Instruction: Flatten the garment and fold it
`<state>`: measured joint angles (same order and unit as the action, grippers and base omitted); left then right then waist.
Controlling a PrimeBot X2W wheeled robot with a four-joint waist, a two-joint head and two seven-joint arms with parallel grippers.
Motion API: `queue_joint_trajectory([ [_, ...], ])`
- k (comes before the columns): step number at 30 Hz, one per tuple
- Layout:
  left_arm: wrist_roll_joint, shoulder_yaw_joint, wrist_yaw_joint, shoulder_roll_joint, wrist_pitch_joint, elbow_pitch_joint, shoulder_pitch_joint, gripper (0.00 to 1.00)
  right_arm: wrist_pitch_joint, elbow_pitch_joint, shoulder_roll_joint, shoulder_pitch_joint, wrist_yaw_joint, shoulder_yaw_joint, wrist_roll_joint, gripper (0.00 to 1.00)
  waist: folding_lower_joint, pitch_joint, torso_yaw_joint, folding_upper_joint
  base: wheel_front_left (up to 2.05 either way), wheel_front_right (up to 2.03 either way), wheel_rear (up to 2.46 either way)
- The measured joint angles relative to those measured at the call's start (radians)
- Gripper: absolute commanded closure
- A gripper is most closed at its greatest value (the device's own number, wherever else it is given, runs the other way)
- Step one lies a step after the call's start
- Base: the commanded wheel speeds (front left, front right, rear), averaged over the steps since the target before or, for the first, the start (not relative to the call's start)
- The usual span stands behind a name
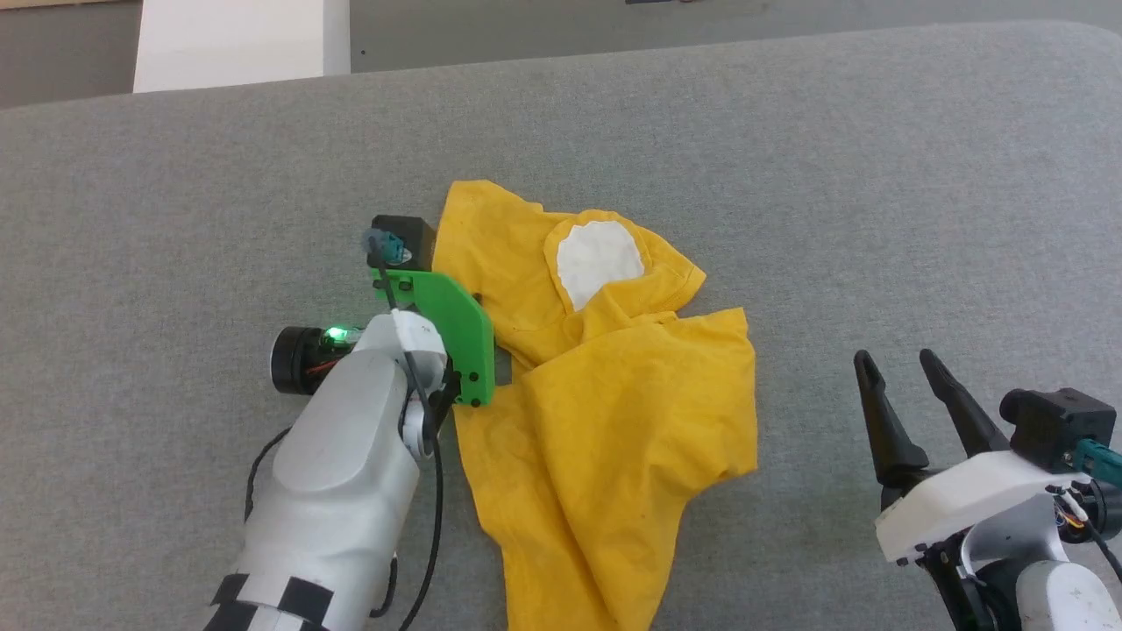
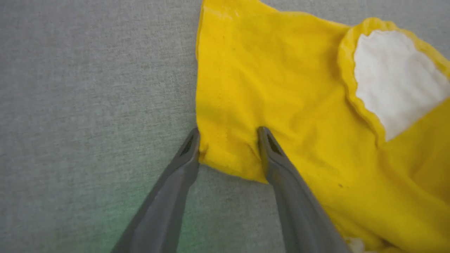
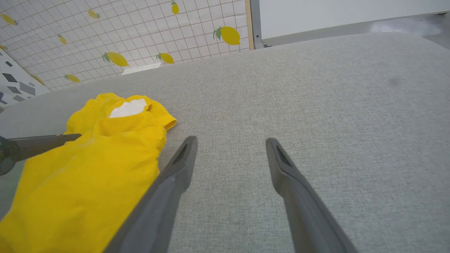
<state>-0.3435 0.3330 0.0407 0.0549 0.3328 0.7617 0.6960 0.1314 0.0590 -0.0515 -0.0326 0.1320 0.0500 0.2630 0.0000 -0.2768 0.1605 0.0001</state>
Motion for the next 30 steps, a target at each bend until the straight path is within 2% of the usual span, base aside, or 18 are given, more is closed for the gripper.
queue_joint_trajectory([
  [4,-0.009,-0.028,0.012,0.003,-0.121,-0.034,-0.025,1.0,0.001,0.005,0.0,0.0,0.0,-0.005,-0.002,0.0,0.0,0.002,-0.022,0.0,0.0,0.0,0.0],
  [5,-0.014,-0.042,0.021,0.006,-0.161,-0.045,-0.038,1.0,0.002,0.009,0.0,0.0,0.0,-0.006,-0.004,0.0,0.0,0.004,-0.031,0.0,0.0,0.0,0.0],
  [6,-0.021,-0.091,0.055,0.029,-0.262,-0.08,-0.076,1.0,0.011,0.026,0.0,-0.004,0.0,-0.011,-0.018,0.0,0.0,0.011,-0.061,0.0,0.0,0.0,0.0],
  [11,-0.07,-0.164,0.09,0.073,-0.348,-0.133,-0.162,1.0,0.037,0.058,0.0,-0.021,0.0,-0.037,-0.043,0.0,0.0,0.021,-0.114,0.0,0.0,0.0,0.0],
  [12,-0.077,-0.174,0.093,0.077,-0.356,-0.143,-0.184,0.82,0.043,0.064,0.0,-0.03,0.0,-0.046,-0.055,0.0,0.0,0.022,-0.126,0.0,0.0,0.0,0.0],
  [13,-0.082,-0.181,0.093,0.08,-0.366,-0.15,-0.205,0.56,0.048,0.071,0.0,-0.04,0.0,-0.06,-0.064,0.0,0.0,0.023,-0.138,0.0,0.0,0.0,0.0],
  [14,-0.082,-0.183,0.093,0.083,-0.372,-0.156,-0.223,0.0,0.055,0.076,0.0,-0.051,0.0,-0.077,-0.072,0.0,0.0,0.024,-0.149,0.0,0.0,0.0,0.0],
  [18,-0.104,-0.198,0.093,0.079,-0.418,-0.193,-0.29,0.0,0.092,0.082,0.0,-0.082,0.0,-0.154,-0.081,0.0,0.0,0.028,-0.19,0.0,0.0,0.0,0.0],
  [21,-0.116,-0.206,0.094,0.072,-0.497,-0.24,-0.341,0.0,0.163,0.065,0.002,-0.088,0.0,-0.201,-0.09,0.0,0.0,0.033,-0.219,0.0,0.0,0.0,0.0],
  [25,-0.103,-0.211,0.097,0.065,-0.57,-0.317,-0.378,0.0,0.269,0.033,0.002,-0.091,0.0,-0.216,-0.116,0.0,0.0,0.041,-0.25,0.0,0.0,0.0,0.0],
  [30,-0.056,-0.226,0.102,0.047,-0.587,-0.408,-0.407,0.0,0.397,-0.035,0.002,-0.133,0.0,-0.21,-0.183,0.0,0.0,0.047,-0.286,0.0,0.0,0.0,0.0],
])
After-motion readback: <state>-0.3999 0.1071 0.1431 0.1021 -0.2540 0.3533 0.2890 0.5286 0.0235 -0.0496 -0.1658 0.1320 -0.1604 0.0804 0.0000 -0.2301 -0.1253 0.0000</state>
